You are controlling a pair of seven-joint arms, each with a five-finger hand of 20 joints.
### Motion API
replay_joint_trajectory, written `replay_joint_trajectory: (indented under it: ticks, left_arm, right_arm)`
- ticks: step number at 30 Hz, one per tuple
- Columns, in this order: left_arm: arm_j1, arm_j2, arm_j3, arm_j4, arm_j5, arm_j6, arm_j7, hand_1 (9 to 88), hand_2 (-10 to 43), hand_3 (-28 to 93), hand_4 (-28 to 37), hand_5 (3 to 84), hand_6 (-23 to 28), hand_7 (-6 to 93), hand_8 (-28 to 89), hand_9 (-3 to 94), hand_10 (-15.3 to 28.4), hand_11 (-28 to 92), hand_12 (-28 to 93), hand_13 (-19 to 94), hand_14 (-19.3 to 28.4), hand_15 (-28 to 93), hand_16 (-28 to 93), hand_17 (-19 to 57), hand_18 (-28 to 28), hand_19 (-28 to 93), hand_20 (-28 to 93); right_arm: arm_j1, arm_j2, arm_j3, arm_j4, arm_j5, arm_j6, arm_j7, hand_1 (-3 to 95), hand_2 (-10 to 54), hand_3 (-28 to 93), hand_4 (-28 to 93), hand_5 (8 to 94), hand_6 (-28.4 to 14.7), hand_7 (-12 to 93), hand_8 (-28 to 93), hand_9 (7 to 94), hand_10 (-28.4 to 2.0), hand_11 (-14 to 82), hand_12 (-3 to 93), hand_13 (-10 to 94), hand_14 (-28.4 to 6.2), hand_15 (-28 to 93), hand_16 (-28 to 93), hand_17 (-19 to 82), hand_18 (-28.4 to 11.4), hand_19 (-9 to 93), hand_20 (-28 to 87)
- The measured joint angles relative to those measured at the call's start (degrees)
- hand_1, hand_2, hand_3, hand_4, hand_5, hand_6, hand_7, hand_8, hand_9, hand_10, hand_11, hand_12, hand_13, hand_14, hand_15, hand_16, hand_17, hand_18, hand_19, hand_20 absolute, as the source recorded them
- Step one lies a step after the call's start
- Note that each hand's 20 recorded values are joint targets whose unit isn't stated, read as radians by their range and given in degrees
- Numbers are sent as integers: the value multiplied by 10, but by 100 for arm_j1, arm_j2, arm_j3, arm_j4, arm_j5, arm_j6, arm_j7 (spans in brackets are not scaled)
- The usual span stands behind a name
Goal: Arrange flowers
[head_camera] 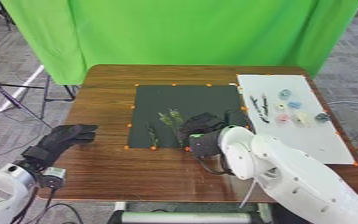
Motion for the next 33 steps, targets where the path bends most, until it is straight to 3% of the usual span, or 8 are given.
replay_joint_trajectory:
  ticks: [23, 33]
  left_arm:
    - [-56, 0, -3, -2, -2, -85, -83, 197, 12, 584, -282, 422, 74, 51, -29, 401, 180, 131, 130, 316, 205, 162, 17, 22, 136, 102, 150]
    - [-67, 0, -2, -2, -2, -101, -98, 198, 17, 577, -281, 416, 70, 57, -31, 401, 174, 131, 132, 319, 205, 166, 20, 20, 138, 103, 150]
  right_arm:
    - [123, 46, -266, 248, -632, 75, 18, 676, -75, 431, -37, 692, -79, 290, 173, 874, -145, 85, 250, 937, -29, 460, 220, 781, -38, 704, 490]
    - [171, 121, -337, 268, -817, -55, 49, 602, -95, 454, -30, 666, -78, 287, 163, 837, -153, 121, 220, 937, -27, 467, 226, 777, -41, 713, 494]
